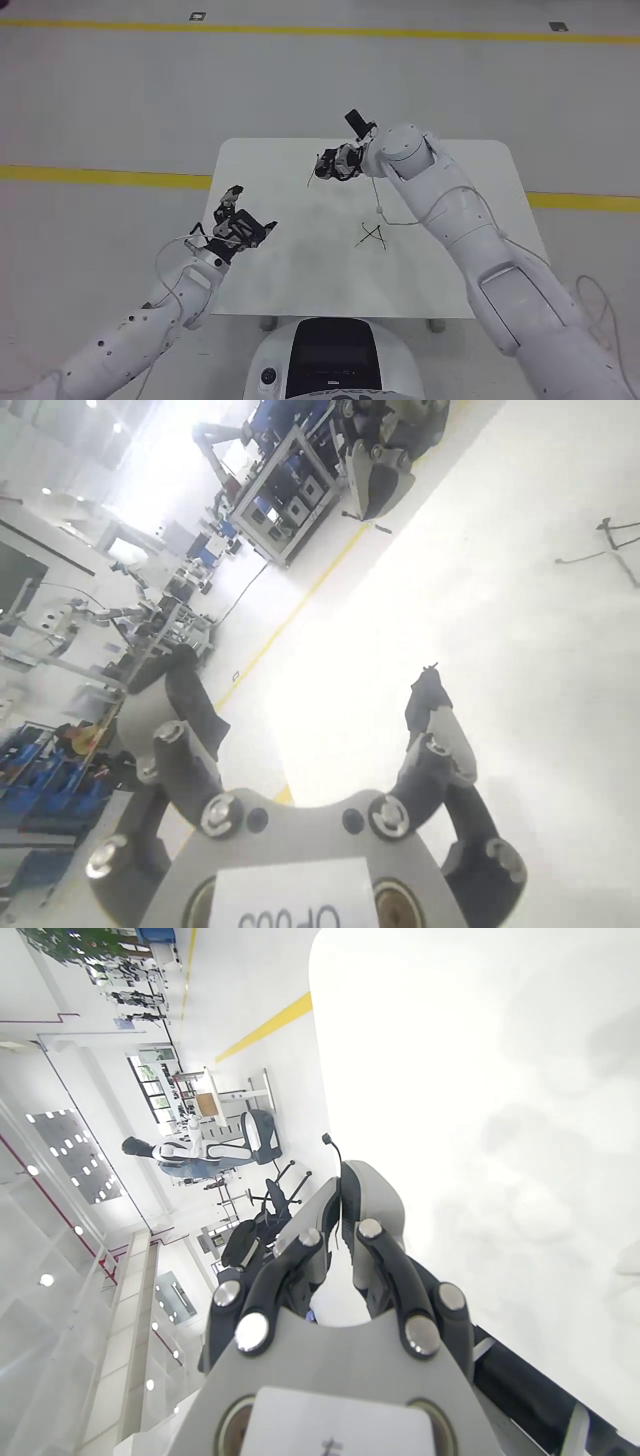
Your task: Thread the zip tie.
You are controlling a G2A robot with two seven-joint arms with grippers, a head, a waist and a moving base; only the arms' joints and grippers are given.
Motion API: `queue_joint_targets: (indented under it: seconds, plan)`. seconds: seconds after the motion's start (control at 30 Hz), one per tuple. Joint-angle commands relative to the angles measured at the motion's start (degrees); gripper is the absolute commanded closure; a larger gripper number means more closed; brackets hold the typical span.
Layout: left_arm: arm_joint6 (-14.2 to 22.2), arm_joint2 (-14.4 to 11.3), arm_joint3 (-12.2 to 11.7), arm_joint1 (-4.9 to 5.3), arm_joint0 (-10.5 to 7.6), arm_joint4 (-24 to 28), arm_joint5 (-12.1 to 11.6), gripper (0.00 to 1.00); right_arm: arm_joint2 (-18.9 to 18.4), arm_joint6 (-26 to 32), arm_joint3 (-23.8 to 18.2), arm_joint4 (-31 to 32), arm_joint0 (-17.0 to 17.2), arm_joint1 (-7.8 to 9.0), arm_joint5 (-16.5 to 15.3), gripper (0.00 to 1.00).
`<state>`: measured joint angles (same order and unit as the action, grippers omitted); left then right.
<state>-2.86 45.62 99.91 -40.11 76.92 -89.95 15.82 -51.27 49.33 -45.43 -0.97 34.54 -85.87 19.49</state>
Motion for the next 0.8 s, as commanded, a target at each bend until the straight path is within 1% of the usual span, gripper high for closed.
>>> queue_joint_targets:
  seconds: [0.0,0.03,0.07,0.17,0.2,0.27,0.3,0.37,0.4,0.6,0.67,0.77]
  plan:
    - [2.2,-3.9,0.0,0.9,-3.58,0.0,0.1,0.0,0.6,-0.9,-0.2,-0.3,0.1,-0.4,0.0,1.0]
    - [3.1,-5.7,0.1,1.26,-5.17,0.0,0.3,0.0,0.9,-1.2,-0.1,-0.5,0.0,-0.59,0.0,1.0]
    - [4.5,-8.1,0.2,1.67,-7.27,0.0,0.5,0.0,1.3,-1.9,0.1,-0.6,-0.1,-0.83,0.0,1.0]
    - [7.3,-13.5,0.4,2.34,-12.05,0.0,1.7,0.0,1.8,-2.9,0.6,-1.4,-0.3,-1.36,0.0,1.0]
    - [8.4,-15.9,0.5,2.5,-14.05,0.0,2.4,0.0,2.0,-3.4,1.0,-1.9,-0.4,-1.58,0.0,1.0]
    - [9.9,-19.3,0.6,2.61,-16.88,0.0,3.3,0.0,2.3,-3.9,1.3,-2.6,-0.5,-1.95,0.0,1.0]
    - [10.9,-21.4,0.6,2.6,-18.64,0.0,3.7,0.0,2.5,-4.2,1.4,-3.4,-0.6,-2.21,0.0,1.0]
    - [12.3,-23.9,0.6,2.5,-20.99,0.0,3.7,0.0,2.7,-4.5,1.4,-3.6,-0.7,-2.38,0.0,1.0]
    - [12.6,-24.2,0.5,2.49,-21.33,0.0,3.7,0.0,2.7,-4.5,1.4,-3.6,-0.7,-2.38,0.0,1.0]
    - [12.6,-24.2,0.5,2.49,-21.33,0.0,3.7,0.0,2.7,-4.5,1.4,-3.6,-0.7,-2.38,0.0,1.0]
    - [12.6,-24.2,0.5,2.49,-21.33,0.0,3.7,0.0,2.7,-5.2,0.4,-3.7,0.1,-2.38,-0.5,1.0]
    - [10.3,-23.8,-0.1,2.2,-21.47,0.0,2.8,0.0,2.8,-6.3,-1.5,-3.0,1.1,-2.32,0.0,1.0]
